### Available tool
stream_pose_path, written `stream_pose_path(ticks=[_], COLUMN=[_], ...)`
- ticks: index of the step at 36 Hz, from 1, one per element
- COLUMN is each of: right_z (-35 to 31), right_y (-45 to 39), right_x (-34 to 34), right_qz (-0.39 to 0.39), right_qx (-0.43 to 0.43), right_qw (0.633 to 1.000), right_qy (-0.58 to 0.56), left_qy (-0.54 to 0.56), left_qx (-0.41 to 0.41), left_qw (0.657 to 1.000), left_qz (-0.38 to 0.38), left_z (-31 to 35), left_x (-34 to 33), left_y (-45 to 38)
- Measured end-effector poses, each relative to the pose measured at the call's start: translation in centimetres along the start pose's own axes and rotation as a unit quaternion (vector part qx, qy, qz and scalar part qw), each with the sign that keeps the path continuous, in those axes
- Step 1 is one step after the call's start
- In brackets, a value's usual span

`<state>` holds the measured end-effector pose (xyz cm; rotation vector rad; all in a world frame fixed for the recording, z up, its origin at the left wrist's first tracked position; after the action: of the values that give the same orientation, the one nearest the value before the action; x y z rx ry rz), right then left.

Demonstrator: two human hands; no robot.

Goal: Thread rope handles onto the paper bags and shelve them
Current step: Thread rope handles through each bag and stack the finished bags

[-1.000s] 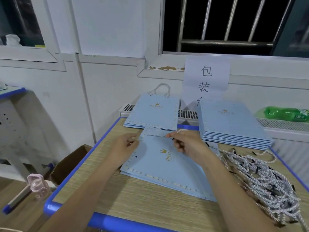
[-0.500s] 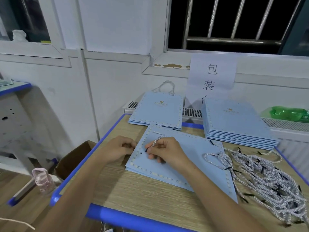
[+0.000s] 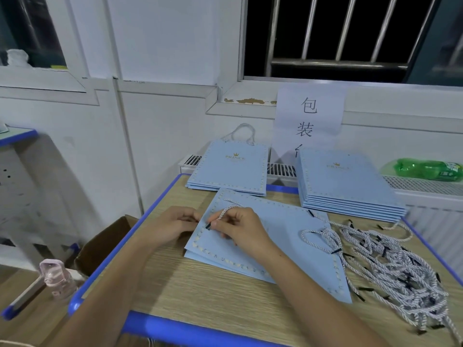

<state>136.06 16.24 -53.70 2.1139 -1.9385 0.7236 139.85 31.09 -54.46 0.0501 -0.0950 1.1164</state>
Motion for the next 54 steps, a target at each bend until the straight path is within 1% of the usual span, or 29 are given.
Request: stream_pose_path(ticks=[7,12,15,19,21,24,29,33,40,46,54], right_z=[0.0,0.0,-0.1,0.2,0.2,0.1,-0.3,-0.5,-0.3,0.1,0.3], right_y=[0.2,0.0,0.0,0.0,-0.1,-0.1,0.1,0.4,0.4,0.1,0.2], right_x=[0.0,0.1,0.4,0.6,0.8,0.9,0.9,0.7,0.3,0.1,0.3], right_qz=[0.006,0.022,0.019,-0.008,-0.02,-0.019,-0.005,-0.007,-0.011,-0.002,0.005], right_qx=[-0.003,0.022,0.029,-0.001,-0.012,-0.025,-0.02,-0.019,-0.014,-0.027,-0.033], right_qw=[1.0,0.999,0.999,0.999,0.998,0.997,0.995,0.996,0.997,0.998,0.998], right_qy=[0.018,0.035,0.016,-0.033,-0.056,-0.068,-0.093,-0.088,-0.076,-0.061,-0.06], left_qy=[0.051,0.075,0.077,0.091,0.096,0.092,0.143,0.193,0.194,0.242,0.226], left_qx=[0.004,-0.033,-0.034,-0.016,-0.013,-0.017,-0.026,-0.015,0.002,0.011,-0.003], left_qw=[0.999,0.996,0.995,0.991,0.99,0.993,0.989,0.981,0.981,0.968,0.969], left_qz=[-0.009,-0.038,-0.056,-0.095,-0.101,-0.075,-0.026,-0.014,0.024,0.059,0.098], left_z=[-0.3,0.4,0.4,0.3,0.4,0.3,0.3,0.3,0.0,-0.5,-0.7], left_x=[-0.1,-0.7,-1.0,-1.4,-1.5,-1.6,-1.1,-1.3,-1.3,-1.0,-0.8], left_y=[-0.3,0.0,0.1,0.3,0.4,0.1,-0.3,-0.2,-0.3,-0.6,-0.7])
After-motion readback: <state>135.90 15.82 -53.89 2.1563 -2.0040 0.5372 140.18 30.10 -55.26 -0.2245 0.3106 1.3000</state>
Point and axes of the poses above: each hand's wrist, its own y-axis away from the middle knuckle, its own x-axis out of the back of the hand, z = x × y, the point moved 5 cm from there along -y, towards the middle knuckle, and after that the axes turned 15 degrees about y, right-handed, at the moved point
